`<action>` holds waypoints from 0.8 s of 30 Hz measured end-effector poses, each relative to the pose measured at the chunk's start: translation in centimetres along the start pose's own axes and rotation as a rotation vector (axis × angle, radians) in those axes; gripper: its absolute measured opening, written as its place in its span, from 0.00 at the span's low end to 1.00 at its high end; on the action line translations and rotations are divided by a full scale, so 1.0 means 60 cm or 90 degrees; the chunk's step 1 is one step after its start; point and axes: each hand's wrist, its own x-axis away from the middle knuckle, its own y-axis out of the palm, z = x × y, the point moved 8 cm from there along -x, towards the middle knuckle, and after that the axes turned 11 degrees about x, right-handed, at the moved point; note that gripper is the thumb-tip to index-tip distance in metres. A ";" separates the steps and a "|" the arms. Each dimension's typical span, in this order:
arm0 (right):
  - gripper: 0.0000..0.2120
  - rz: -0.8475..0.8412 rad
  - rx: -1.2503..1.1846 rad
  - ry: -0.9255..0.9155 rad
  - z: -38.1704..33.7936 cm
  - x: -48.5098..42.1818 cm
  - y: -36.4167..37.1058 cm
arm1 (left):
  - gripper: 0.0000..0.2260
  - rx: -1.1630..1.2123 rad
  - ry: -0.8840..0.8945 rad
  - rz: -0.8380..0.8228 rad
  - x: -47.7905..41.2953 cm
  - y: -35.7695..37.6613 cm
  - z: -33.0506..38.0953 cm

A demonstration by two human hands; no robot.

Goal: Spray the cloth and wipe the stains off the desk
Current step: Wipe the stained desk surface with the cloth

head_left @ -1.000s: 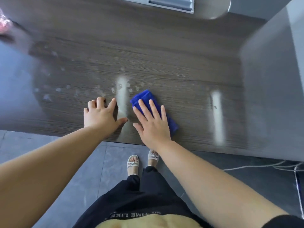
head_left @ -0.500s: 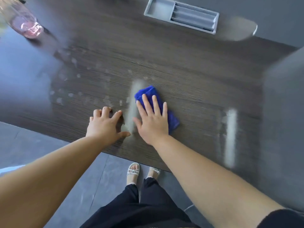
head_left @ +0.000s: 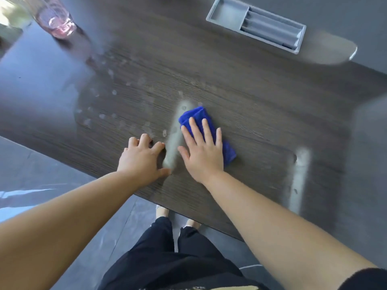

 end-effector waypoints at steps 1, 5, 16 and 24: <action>0.26 0.000 0.011 -0.102 -0.014 0.016 0.003 | 0.31 0.019 -0.005 0.006 -0.004 -0.008 -0.001; 0.24 -0.005 0.043 -0.219 0.072 -0.016 0.004 | 0.29 0.068 0.005 0.034 -0.041 -0.066 -0.009; 0.26 -0.017 0.012 -0.159 -0.052 -0.066 -0.005 | 0.57 0.016 -0.004 0.023 -0.161 -0.114 -0.084; 0.24 -0.096 -0.017 0.346 0.202 -0.192 -0.005 | 0.57 -0.013 -0.005 -0.033 -0.179 -0.112 -0.082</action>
